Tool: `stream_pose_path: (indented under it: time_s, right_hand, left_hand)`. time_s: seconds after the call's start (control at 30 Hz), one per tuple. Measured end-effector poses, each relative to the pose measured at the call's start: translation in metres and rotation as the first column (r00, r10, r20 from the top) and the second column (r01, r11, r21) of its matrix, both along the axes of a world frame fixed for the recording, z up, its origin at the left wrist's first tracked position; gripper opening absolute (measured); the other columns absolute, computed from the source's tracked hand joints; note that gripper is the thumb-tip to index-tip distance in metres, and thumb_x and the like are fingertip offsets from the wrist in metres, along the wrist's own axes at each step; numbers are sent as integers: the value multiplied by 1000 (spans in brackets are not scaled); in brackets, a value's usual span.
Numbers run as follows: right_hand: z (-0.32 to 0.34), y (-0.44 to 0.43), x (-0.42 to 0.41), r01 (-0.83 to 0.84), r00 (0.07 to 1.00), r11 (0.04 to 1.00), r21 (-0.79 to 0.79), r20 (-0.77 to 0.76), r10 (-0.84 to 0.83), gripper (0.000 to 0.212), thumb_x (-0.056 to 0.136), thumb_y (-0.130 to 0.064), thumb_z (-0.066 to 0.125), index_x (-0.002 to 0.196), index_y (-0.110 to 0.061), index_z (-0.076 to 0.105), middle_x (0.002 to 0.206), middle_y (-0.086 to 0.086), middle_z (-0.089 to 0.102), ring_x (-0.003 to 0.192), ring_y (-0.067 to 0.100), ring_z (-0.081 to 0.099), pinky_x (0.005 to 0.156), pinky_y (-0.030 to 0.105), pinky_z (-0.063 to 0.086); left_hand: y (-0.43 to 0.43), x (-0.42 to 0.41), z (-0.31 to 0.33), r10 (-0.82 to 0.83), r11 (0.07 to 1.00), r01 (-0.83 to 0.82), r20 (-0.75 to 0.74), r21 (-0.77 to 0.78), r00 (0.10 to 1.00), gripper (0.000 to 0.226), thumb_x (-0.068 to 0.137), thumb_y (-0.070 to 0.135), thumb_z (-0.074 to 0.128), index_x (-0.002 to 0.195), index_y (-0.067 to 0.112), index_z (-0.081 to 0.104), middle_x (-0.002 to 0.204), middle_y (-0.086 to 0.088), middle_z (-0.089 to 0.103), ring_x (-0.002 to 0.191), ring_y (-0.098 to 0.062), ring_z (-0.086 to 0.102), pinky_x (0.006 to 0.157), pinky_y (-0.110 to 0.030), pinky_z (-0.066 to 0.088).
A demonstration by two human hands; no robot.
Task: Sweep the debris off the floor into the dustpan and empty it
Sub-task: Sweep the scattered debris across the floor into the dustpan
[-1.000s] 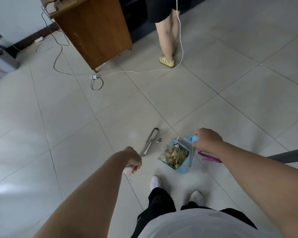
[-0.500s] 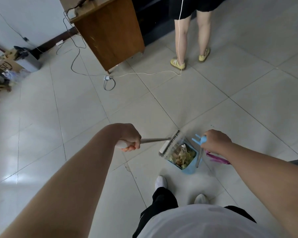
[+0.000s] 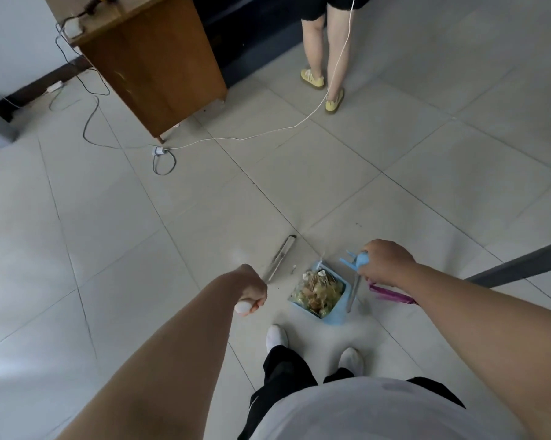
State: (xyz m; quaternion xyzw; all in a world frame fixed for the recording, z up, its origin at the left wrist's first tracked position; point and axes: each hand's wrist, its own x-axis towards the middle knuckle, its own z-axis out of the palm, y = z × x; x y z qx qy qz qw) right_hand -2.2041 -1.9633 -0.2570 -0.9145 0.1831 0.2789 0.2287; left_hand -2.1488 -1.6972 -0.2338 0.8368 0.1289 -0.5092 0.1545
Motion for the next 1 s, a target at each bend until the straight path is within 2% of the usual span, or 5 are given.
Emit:
stream_pose_path:
  time_s: [0.17, 0.4, 0.57, 0.77, 1.0]
  right_hand:
    - [0, -2, -10, -18, 1000, 999, -31, -2, 18, 26, 83, -21, 66, 107, -11, 63, 97, 8, 66, 82, 25, 56, 63, 25, 39]
    - [0, 6, -24, 52, 999, 998, -20, -11, -52, 26, 84, -21, 67, 68, -22, 46, 71, -2, 54, 77, 25, 56, 51, 24, 33]
    - [-1, 21, -43, 130, 992, 991, -23, -7, -130, 20, 85, -26, 67, 99, -13, 62, 93, 6, 62, 89, 26, 60, 68, 28, 42]
    - [-4, 51, -79, 226, 974, 973, -56, 21, -225, 8, 85, -23, 62, 91, -18, 59, 94, 5, 61, 89, 25, 59, 63, 25, 37]
    - [-18, 70, -112, 356, 935, 935, -15, 5, -356, 10, 82, -20, 62, 91, -17, 63, 88, 4, 65, 85, 25, 63, 61, 26, 41]
  left_hand:
    - [-20, 13, 30, -47, 999, 46, -47, -16, 998, 13, 84, -5, 58, 73, 1, 58, 39, -7, 51, 33, -14, 47, 43, -22, 42]
    - [6, 62, 89, 12, 999, -16, -79, -52, 997, 9, 90, 2, 52, 95, 7, 58, 52, -3, 54, 31, -7, 45, 33, -11, 35]
    - [11, 76, 61, -137, 989, 139, 43, -48, 990, 11, 83, -4, 57, 91, 1, 62, 54, -9, 53, 35, -14, 46, 38, -17, 38]
    - [12, 57, 18, -344, 937, 348, 122, -12, 931, 20, 84, -5, 53, 66, 3, 53, 49, -9, 51, 36, -17, 48, 41, -17, 39]
    - [23, 3, 5, -640, 768, 640, -14, 37, 769, 13, 87, 7, 58, 98, 10, 63, 81, -7, 65, 66, -22, 62, 64, -27, 54]
